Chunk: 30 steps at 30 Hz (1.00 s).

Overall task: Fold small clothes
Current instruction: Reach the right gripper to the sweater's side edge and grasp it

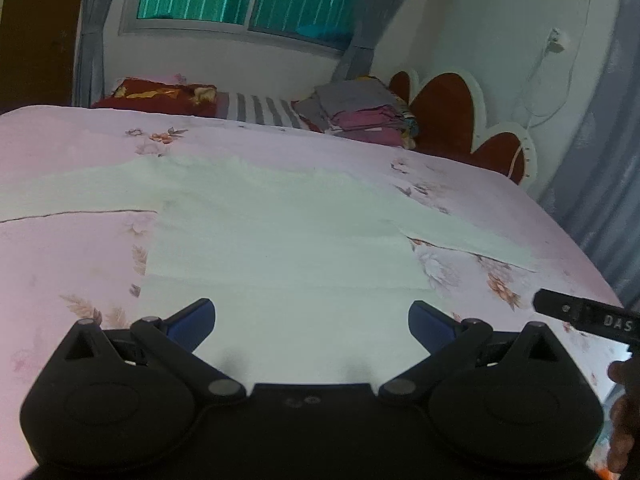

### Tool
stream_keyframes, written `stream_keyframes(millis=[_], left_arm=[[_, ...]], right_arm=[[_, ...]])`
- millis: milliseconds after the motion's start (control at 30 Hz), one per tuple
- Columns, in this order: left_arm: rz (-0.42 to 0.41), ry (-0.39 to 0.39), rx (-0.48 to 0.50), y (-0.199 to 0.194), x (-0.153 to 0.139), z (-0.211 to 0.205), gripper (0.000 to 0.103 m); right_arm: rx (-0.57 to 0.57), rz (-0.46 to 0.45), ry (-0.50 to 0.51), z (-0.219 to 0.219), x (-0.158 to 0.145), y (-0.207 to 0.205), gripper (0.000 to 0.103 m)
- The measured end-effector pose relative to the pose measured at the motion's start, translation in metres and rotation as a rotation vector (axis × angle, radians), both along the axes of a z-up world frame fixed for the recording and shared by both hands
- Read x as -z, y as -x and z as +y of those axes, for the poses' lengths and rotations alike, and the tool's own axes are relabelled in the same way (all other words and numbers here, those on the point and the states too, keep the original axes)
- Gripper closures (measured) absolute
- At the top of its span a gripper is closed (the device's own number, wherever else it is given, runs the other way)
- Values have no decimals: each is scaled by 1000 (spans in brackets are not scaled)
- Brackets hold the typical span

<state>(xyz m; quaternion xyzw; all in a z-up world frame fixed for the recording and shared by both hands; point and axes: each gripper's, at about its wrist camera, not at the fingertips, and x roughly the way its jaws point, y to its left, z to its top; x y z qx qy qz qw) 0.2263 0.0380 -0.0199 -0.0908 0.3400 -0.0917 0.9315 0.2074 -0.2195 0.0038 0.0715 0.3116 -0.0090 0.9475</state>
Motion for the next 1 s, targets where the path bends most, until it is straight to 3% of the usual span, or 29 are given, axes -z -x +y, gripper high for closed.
stream_keyframes(millis=[267,567,600,633,867,933,1000], left_arm=[[-13,-16,-21,-52,2,-29,2],[8,-57,-29,-118,17,-82,14],[22,-58,-29,-123,21,-87,15],[37,-62,-32,-129,26,-92,15],[83,-121,-46,-157,42,-117,15],[94,-131,-55,-164,45,-121,15],[98,-135,-66,-169,44,-125,14]], right_arm=[[11,0,-16,-42,12,-56,0],[67,-10,-61,-125,29,-132,1],[82,-15,-77,-138,32,-139,18],[103,-10,-96,-153,36,-147,44],[267,19,-198,-252,72,-193,46],[320,56,-267,-284,89,-205,58],[367,89,-322,-307,104,-211,58]])
